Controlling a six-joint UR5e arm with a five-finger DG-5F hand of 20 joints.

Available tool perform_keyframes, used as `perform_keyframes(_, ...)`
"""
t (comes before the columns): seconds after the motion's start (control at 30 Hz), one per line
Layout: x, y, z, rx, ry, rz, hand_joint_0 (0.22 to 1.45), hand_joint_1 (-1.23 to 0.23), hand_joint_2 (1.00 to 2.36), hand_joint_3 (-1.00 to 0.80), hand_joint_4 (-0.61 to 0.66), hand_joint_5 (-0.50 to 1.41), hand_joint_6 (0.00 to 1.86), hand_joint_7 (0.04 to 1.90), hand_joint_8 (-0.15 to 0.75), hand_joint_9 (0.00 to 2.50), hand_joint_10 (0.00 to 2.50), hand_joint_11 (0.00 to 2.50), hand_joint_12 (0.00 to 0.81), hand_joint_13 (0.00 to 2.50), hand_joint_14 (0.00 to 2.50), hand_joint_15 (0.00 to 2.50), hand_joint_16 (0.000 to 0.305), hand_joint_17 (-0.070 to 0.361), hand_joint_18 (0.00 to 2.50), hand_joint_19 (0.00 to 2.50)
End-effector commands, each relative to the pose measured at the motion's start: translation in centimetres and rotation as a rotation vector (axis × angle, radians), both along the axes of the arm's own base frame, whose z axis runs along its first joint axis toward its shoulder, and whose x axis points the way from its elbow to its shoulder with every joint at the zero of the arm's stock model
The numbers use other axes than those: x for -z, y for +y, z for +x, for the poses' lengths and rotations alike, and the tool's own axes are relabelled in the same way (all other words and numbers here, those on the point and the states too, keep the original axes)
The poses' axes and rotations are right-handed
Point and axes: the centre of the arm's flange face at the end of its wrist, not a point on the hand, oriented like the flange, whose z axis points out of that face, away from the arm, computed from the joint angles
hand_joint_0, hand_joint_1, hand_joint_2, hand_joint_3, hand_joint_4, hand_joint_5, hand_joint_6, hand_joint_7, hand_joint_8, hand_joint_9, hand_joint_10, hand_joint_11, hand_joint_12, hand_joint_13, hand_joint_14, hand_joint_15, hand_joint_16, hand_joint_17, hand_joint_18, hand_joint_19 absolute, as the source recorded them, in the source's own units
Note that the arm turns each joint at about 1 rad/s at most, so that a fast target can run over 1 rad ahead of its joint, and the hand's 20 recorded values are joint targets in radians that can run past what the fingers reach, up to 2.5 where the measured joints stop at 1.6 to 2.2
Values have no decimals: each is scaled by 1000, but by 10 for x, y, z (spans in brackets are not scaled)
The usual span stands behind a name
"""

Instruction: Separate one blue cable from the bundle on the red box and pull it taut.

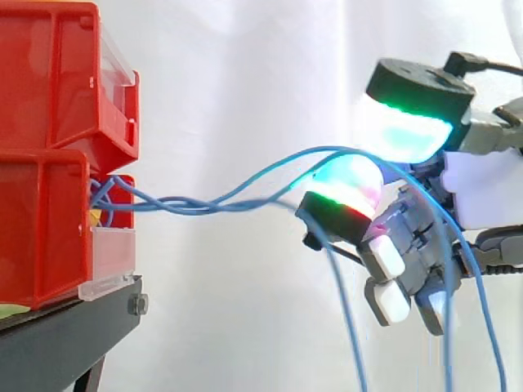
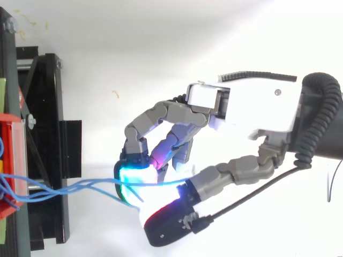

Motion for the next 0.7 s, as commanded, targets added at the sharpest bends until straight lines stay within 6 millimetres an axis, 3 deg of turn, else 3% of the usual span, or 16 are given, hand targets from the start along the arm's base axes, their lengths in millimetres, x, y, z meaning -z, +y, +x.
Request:
perform_keyframes(0.0,0,0,0,1,1,0,510,-611,1000,-500,157,-145,872,1051,376,906,12,581,393,955,14,488,48,108,1028,528)
perform_keyframes(0.23,0,0,0,-1,1,0,574,-629,1011,-324,136,-148,861,1082,368,902,11,588,383,945,13,501,45,102,998,560)
perform_keyframes(0.3,0,0,0,-1,1,0,581,-760,1014,-262,142,-166,870,1063,363,864,15,594,390,936,13,494,46,103,998,549)
perform_keyframes(0.47,0,0,0,-1,1,0,680,-932,1007,-415,130,-177,890,1050,344,839,14,603,378,918,16,494,43,97,988,514)
perform_keyframes(0.57,0,0,0,-1,1,0,683,-936,1000,-500,147,-162,893,1067,343,863,12,616,375,927,15,488,43,96,988,513)
perform_keyframes(0.67,0,0,0,-1,1,0,600,-859,1000,-500,162,-135,881,1135,357,915,12,617,373,942,14,486,42,95,990,528)
